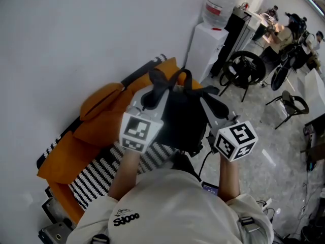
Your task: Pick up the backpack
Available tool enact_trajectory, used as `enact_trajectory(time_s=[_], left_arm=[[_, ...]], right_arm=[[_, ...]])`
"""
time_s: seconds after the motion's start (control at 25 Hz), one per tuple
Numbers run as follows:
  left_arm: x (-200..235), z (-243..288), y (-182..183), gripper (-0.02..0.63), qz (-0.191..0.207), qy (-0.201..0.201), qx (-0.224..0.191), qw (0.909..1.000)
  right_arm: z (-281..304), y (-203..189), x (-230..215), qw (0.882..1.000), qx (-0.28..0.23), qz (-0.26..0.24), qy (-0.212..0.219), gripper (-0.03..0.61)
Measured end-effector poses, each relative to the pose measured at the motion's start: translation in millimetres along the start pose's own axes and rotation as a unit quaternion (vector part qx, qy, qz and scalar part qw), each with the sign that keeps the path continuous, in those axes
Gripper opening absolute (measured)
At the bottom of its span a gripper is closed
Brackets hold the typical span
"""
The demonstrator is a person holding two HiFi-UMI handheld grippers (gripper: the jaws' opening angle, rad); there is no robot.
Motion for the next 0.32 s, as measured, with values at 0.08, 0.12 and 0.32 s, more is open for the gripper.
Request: enact_trajectory(time_s=[0.08,0.12,0.32], left_arm=[[0.1,0.3,-1.4,0.048,-0.002,0.000,0.003,1.0000],[-0.1,0.6,-2.0,0.048,-0.004,0.000,0.004,1.0000],[1.1,4.3,-6.5,0.048,-0.006,0.000,0.007,1.0000]], right_arm=[[0.5,-1.1,-0.2,1.000,0.002,0.002,0.001,0.052],[0.6,-1.6,-0.5,1.000,0.003,0.002,0.001,0.052],[4.3,-5.5,-4.6,1.000,0.007,0.003,0.001,0.052]])
Point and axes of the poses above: the fingertips, and each gripper's own axes: z forward along the fingers, x to its left, y out of its top, the point moved 1 cm from there along -z, backward along the fingers, and after that the axes turned 2 degrees about -x, right-handed, at the moved point
